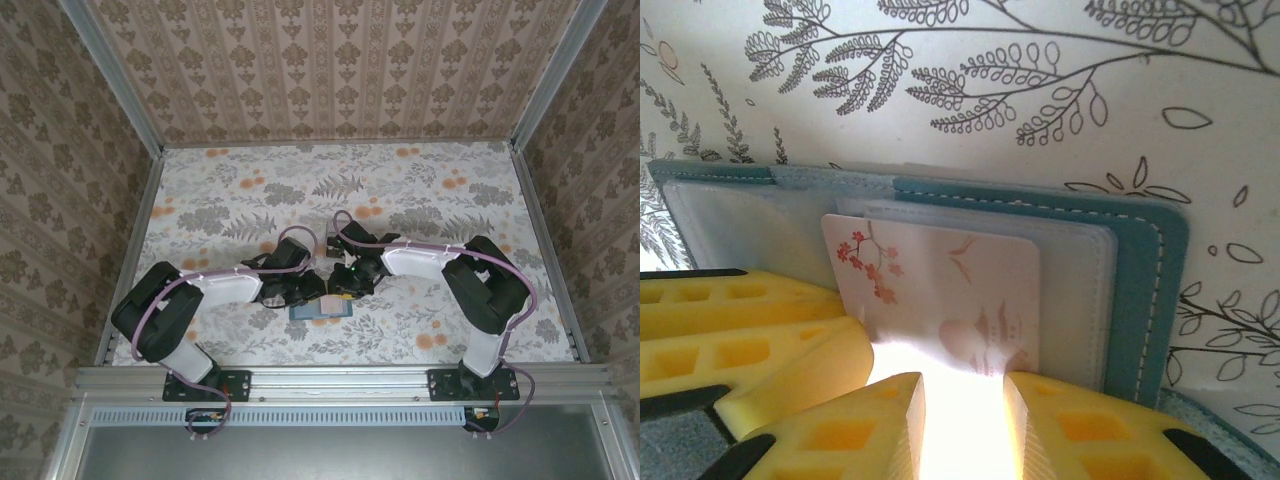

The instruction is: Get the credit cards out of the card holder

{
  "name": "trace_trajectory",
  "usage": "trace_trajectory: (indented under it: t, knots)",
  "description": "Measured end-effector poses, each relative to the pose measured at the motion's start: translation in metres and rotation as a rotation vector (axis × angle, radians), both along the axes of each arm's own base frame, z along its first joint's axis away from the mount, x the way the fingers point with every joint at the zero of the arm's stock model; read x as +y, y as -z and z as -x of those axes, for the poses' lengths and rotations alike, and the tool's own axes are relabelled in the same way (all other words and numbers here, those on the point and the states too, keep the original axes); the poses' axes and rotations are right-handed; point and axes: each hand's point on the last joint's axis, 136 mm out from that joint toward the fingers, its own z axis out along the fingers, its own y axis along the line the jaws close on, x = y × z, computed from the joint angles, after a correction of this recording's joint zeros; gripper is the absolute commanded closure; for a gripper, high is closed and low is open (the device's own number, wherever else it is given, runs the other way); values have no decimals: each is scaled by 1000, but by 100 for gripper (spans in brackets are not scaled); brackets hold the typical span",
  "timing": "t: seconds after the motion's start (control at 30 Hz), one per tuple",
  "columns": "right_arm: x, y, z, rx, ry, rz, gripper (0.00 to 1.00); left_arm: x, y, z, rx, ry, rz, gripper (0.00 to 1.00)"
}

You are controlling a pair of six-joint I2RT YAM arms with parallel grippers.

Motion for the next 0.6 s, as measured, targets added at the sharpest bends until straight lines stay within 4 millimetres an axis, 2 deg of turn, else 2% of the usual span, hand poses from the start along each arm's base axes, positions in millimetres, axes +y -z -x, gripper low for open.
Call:
trace_trajectory:
  t: [0.37,0.6]
  knots:
    - [0,0,0,1,-1,-5,70,1,2,-1,6,-25,35,94]
    - [2,-1,0,-5,-8,-8,62,6,-2,0,1,-30,34,97]
